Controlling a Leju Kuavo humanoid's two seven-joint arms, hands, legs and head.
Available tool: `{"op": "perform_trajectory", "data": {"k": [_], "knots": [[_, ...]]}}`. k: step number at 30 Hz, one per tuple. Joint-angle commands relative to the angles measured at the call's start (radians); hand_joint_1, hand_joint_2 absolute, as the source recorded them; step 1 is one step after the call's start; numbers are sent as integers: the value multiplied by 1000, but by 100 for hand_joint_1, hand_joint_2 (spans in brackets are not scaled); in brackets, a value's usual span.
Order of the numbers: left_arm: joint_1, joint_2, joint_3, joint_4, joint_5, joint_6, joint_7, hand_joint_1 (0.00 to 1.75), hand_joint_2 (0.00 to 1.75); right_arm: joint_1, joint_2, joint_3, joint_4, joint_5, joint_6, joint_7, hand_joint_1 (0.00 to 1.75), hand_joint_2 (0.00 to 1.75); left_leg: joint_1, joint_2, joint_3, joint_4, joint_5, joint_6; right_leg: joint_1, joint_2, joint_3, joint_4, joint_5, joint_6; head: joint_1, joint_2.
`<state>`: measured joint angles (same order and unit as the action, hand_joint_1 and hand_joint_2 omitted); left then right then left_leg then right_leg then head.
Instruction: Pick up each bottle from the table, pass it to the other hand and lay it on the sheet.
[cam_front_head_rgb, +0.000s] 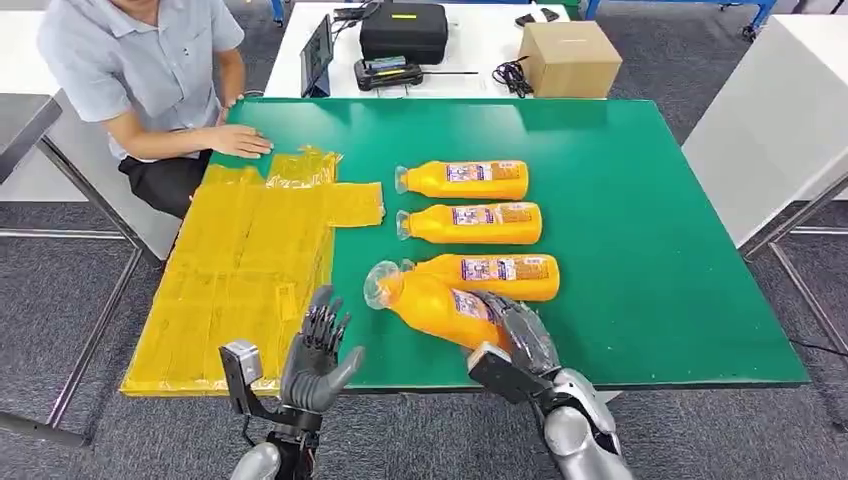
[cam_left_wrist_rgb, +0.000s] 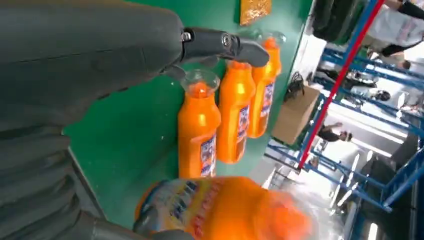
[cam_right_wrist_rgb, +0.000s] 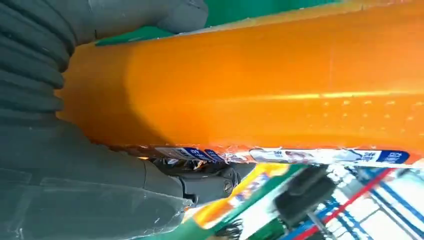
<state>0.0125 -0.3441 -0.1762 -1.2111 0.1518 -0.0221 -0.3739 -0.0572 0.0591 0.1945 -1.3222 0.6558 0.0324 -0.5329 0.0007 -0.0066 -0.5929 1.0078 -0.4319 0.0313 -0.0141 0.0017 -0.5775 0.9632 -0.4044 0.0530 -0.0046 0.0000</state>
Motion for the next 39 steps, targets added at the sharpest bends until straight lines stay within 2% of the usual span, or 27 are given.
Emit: {"op": "perform_trajectory", "data": {"k": [1,4,5,8,9,13,14,15,19,20,23,39], "knots": [[-82,-5,-39,143,-10,-11,-18,0,175,-50,46,44,22,-46,27,-6,175,175,0,2,2,0,-1,-1,0,1,1,0,-1,-2,0,0],[-87,-5,-49,159,0,-36,-23,0,175,-54,48,53,33,-53,22,-15,175,175,0,0,1,0,-1,-2,1,-1,1,1,-2,-2,0,0],[-89,-5,-50,176,77,-81,6,0,175,-63,53,55,47,-71,32,-27,175,175,0,-1,-1,0,0,-1,0,-1,0,0,-1,-1,0,0],[-84,-5,-66,148,73,-61,-38,0,175,-79,61,66,81,-60,22,-16,155,175,0,0,-1,0,-1,-1,0,0,-1,0,0,-1,0,0],[-81,-5,-74,116,17,-21,-89,0,175,-81,65,72,96,-46,13,-9,152,175,0,0,-2,0,-1,-1,0,0,-1,0,0,-1,0,0],[-86,-5,-87,58,-7,18,-65,0,175,-91,80,88,175,-34,5,-4,140,175,1,-1,-2,0,-1,-1,1,-1,-1,0,0,-1,0,0],[-93,-5,-95,70,-22,14,-49,0,175,-101,86,91,204,-30,0,-2,143,175,1,0,0,0,-1,-2,1,-1,0,0,-1,-2,0,0],[-93,-5,-95,70,-22,14,-49,0,175,-101,86,91,204,-30,0,-2,138,175,1,-1,-1,0,-1,-1,1,-1,-1,0,0,-2,0,0],[-110,-5,-104,135,11,-12,-36,0,175,-142,96,112,256,-4,-22,14,140,175,1,1,0,0,-1,-2,1,1,0,0,-1,-2,0,0],[-116,-5,-105,143,-43,12,-56,0,175,-147,97,122,258,1,-13,25,134,175,0,1,0,0,-1,-1,0,1,-1,0,0,-2,0,0],[-129,-5,-102,155,-74,30,-50,0,175,-148,99,141,252,21,-21,35,136,175,0,0,-1,0,-1,-1,0,0,-1,0,-1,-1,0,0],[-165,-5,-135,217,-12,0,-21,0,175,-173,112,181,243,21,-19,50,134,175,0,-1,-2,1,-1,-1,1,-1,-1,1,-1,-2,0,0]]}}
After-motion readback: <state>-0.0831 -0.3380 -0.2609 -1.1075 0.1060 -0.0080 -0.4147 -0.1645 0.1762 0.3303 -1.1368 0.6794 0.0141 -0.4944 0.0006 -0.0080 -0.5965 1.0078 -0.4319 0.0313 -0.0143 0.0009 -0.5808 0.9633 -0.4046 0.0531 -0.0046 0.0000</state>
